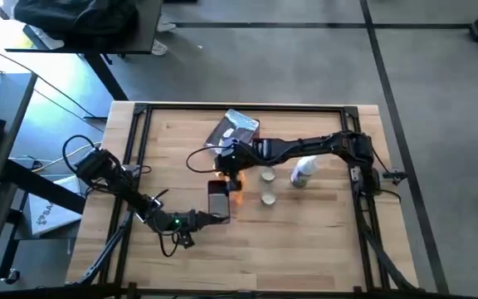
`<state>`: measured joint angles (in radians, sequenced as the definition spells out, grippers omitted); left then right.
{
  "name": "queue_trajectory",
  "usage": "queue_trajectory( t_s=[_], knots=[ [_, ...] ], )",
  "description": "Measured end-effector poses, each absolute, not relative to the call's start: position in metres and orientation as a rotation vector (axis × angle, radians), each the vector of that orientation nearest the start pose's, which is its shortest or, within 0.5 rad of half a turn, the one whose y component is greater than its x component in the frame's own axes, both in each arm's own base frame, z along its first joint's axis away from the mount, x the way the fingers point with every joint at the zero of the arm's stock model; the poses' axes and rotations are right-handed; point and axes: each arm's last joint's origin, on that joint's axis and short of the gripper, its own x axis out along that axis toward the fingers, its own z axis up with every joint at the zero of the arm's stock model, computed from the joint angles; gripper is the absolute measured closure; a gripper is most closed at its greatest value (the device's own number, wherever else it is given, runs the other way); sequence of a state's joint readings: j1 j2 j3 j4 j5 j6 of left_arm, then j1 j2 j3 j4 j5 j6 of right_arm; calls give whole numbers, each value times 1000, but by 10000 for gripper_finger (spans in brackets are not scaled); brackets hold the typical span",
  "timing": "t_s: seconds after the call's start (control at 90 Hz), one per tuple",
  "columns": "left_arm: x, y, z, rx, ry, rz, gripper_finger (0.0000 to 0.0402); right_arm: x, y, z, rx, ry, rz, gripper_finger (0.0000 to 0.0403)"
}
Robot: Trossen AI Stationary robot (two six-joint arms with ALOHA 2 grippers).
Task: Apply microfiber cloth
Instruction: Wipe the pink phone with the orange microfiber cloth
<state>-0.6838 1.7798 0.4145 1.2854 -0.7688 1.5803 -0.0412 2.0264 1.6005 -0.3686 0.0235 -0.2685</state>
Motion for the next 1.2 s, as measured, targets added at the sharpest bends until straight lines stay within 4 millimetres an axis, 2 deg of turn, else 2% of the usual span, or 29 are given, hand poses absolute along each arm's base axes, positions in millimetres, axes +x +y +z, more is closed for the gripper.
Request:
queue_trajectory(
  t_s=[0.156,0.367,0.511,0.778,1.022,1.2],
  knots=[
    [223,-156,127,1630,117,21,385,445,-5,236,-248,803,45,403],
    [223,-156,127,1628,116,20,385,440,18,253,-343,764,-22,403],
    [223,-156,127,1628,116,19,385,439,31,256,-352,741,-5,403],
    [224,-156,127,1627,111,13,385,438,54,257,-166,706,246,403],
    [224,-155,127,1627,113,14,385,435,76,259,-69,683,437,403],
    [226,-158,130,1618,100,18,385,442,88,249,-47,662,514,403]
  ],
)
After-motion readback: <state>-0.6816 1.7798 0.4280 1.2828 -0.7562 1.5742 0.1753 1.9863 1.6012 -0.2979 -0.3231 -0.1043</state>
